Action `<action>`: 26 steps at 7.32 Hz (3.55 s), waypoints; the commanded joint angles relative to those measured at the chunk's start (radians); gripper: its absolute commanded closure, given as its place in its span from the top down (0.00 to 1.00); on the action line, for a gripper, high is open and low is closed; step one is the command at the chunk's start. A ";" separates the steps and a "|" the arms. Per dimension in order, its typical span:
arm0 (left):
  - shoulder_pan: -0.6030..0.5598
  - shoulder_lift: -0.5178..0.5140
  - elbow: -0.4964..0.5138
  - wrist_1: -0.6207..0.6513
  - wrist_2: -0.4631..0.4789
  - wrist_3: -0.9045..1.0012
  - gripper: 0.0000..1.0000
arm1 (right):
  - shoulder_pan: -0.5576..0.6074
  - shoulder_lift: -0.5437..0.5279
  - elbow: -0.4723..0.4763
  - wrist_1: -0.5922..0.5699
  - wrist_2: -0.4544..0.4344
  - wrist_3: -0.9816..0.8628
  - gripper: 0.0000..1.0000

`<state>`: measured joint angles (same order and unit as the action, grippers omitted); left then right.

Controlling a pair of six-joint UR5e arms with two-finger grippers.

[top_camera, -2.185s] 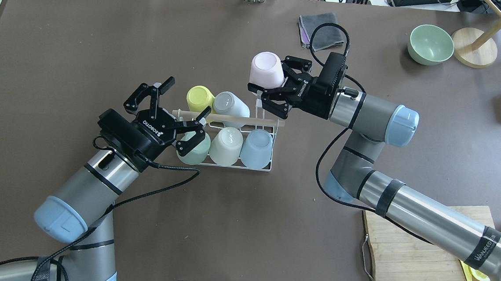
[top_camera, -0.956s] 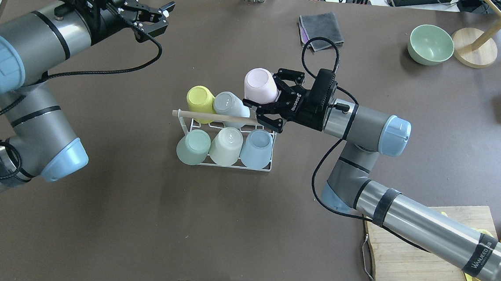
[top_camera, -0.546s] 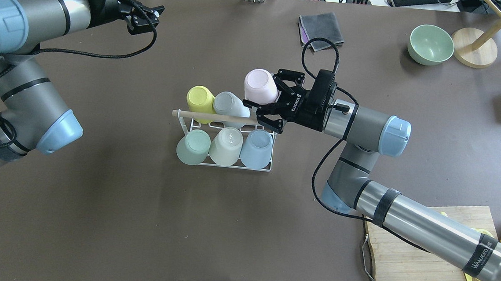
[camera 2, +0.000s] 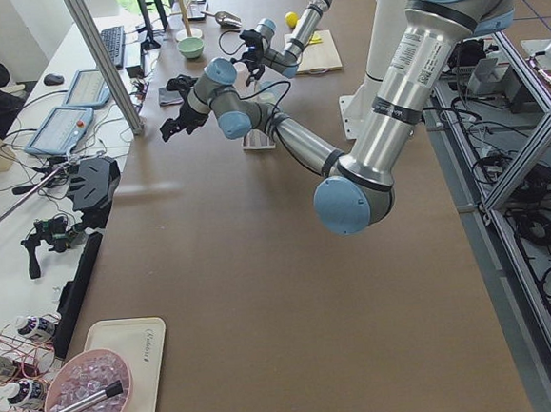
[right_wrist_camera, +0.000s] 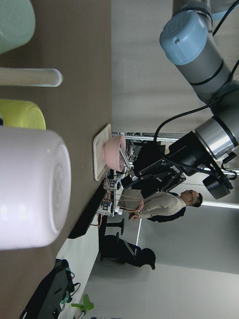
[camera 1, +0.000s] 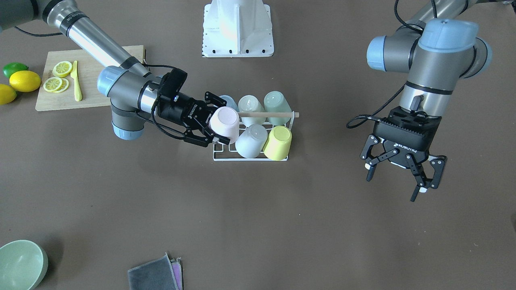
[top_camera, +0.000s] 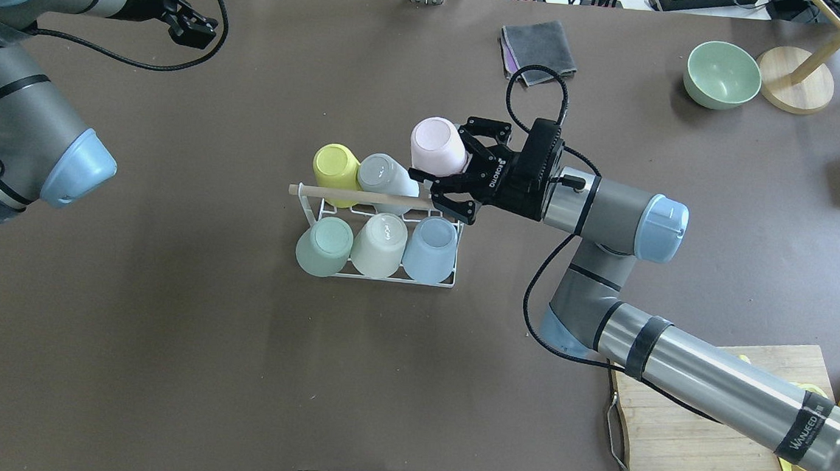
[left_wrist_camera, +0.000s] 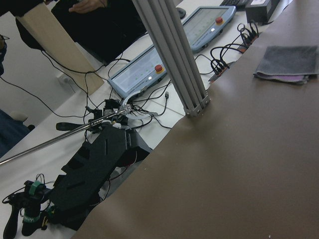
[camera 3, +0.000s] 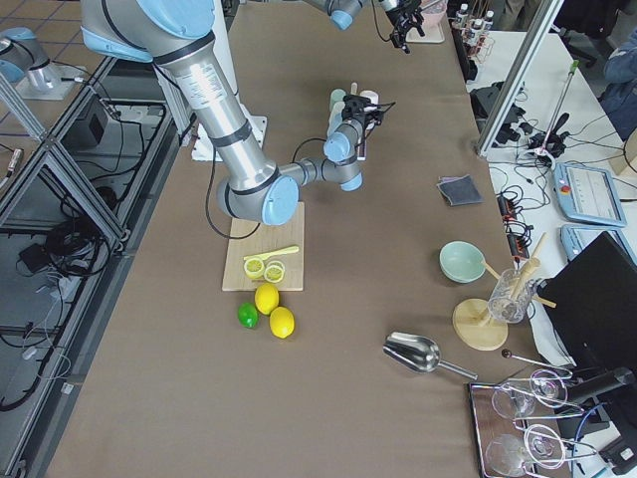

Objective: Place cup on cup holder

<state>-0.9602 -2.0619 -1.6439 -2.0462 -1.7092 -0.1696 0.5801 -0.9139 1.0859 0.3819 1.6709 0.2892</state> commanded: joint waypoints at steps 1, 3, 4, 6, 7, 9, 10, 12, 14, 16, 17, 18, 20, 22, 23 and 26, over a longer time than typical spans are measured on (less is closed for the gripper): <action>-0.008 -0.001 0.021 0.055 -0.022 0.001 0.98 | 0.001 0.003 0.000 0.000 0.003 -0.002 0.00; -0.029 0.000 0.022 0.072 -0.062 0.001 0.98 | 0.006 0.003 0.000 0.000 0.004 -0.001 0.00; -0.044 0.000 0.024 0.093 -0.082 0.002 0.98 | 0.018 0.003 0.000 0.000 0.022 -0.001 0.00; -0.077 -0.010 0.070 0.183 -0.165 0.004 0.98 | 0.058 0.004 -0.001 0.003 0.117 -0.002 0.00; -0.087 -0.011 0.079 0.255 -0.165 0.004 0.98 | 0.078 0.010 -0.007 0.002 0.160 -0.002 0.00; -0.129 0.017 0.095 0.349 -0.168 0.053 0.98 | 0.099 0.018 -0.011 0.003 0.234 -0.001 0.00; -0.130 0.054 0.096 0.372 -0.170 0.051 0.98 | 0.102 0.023 -0.011 0.005 0.260 -0.001 0.00; -0.132 0.083 0.140 0.430 -0.199 0.041 0.98 | 0.103 0.036 -0.014 0.005 0.277 -0.002 0.00; -0.162 0.083 0.229 0.435 -0.208 0.041 0.98 | 0.103 0.038 -0.015 0.005 0.291 -0.002 0.00; -0.283 0.094 0.272 0.472 -0.384 0.042 0.98 | 0.098 0.050 -0.030 0.003 0.291 -0.002 0.00; -0.346 0.124 0.268 0.510 -0.497 0.042 0.98 | 0.096 0.058 -0.043 0.003 0.291 -0.002 0.00; -0.409 0.173 0.265 0.508 -0.542 0.042 0.98 | 0.093 0.059 -0.050 0.003 0.291 -0.002 0.00; -0.478 0.193 0.263 0.514 -0.613 0.042 0.98 | 0.093 0.061 -0.061 0.005 0.291 -0.004 0.00; -0.485 0.215 0.262 0.514 -0.615 0.041 0.98 | 0.090 0.063 -0.061 0.003 0.290 -0.004 0.00; -0.497 0.218 0.247 0.518 -0.615 0.041 0.98 | 0.087 0.063 -0.064 0.003 0.290 -0.004 0.00; -0.572 0.379 0.113 0.511 -0.684 0.042 0.98 | 0.086 0.066 -0.069 0.005 0.290 -0.002 0.03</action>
<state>-1.5182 -1.7425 -1.4741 -1.5327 -2.3774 -0.1275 0.6666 -0.8497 1.0178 0.3857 1.9600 0.2862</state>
